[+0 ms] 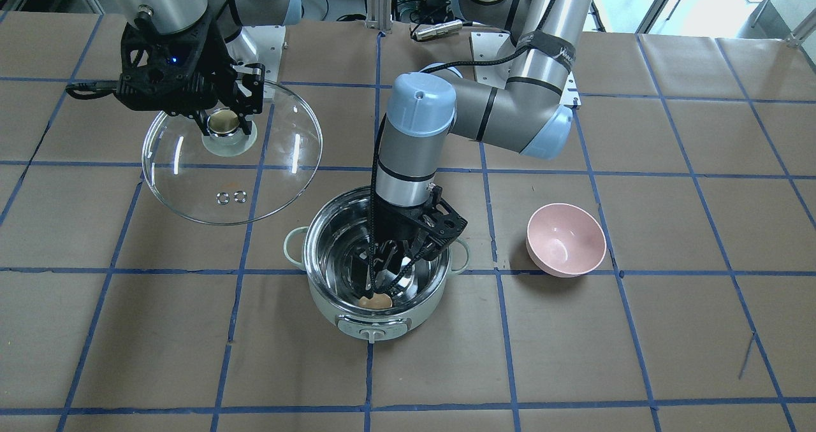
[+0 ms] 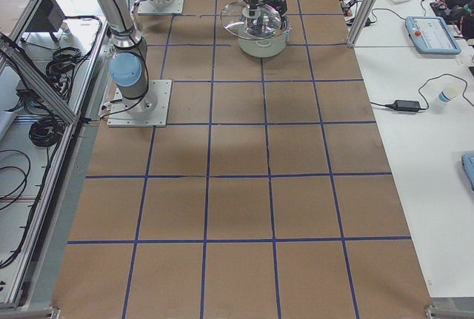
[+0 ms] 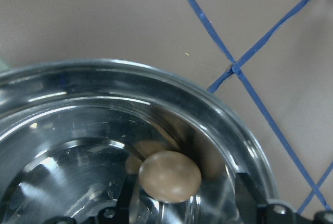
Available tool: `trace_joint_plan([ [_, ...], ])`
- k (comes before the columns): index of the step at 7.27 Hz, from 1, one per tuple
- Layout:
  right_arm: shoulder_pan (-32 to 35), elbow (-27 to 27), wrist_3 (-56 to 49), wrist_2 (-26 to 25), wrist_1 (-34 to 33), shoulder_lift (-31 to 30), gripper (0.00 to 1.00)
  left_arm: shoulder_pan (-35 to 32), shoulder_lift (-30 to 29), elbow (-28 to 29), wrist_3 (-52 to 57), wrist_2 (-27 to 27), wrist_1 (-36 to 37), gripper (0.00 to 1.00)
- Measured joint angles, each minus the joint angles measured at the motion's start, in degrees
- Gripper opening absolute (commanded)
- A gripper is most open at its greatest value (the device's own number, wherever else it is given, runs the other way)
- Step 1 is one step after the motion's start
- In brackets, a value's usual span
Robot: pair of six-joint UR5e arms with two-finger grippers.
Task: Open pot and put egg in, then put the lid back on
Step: 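Open the left gripper to release the egg and raise it away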
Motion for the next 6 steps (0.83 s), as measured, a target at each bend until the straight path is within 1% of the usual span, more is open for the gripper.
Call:
trace_joint_plan([
  [2, 0.1, 0.1, 0.0, 0.0, 0.0, 0.0, 0.03, 1.3, 3.1, 0.1, 3.5, 0.1, -5.2, 0.94],
  [3, 0.2, 0.1, 0.1, 0.0, 0.0, 0.0, 0.03, 3.1, 5.0, 0.1, 6.3, 0.0, -8.2, 0.98],
  [6, 0.8, 0.3, 0.4, 0.0, 0.0, -0.1, 0.03, 10.5, 12.5, 0.1, 19.8, -1.0, -20.8, 1.00],
])
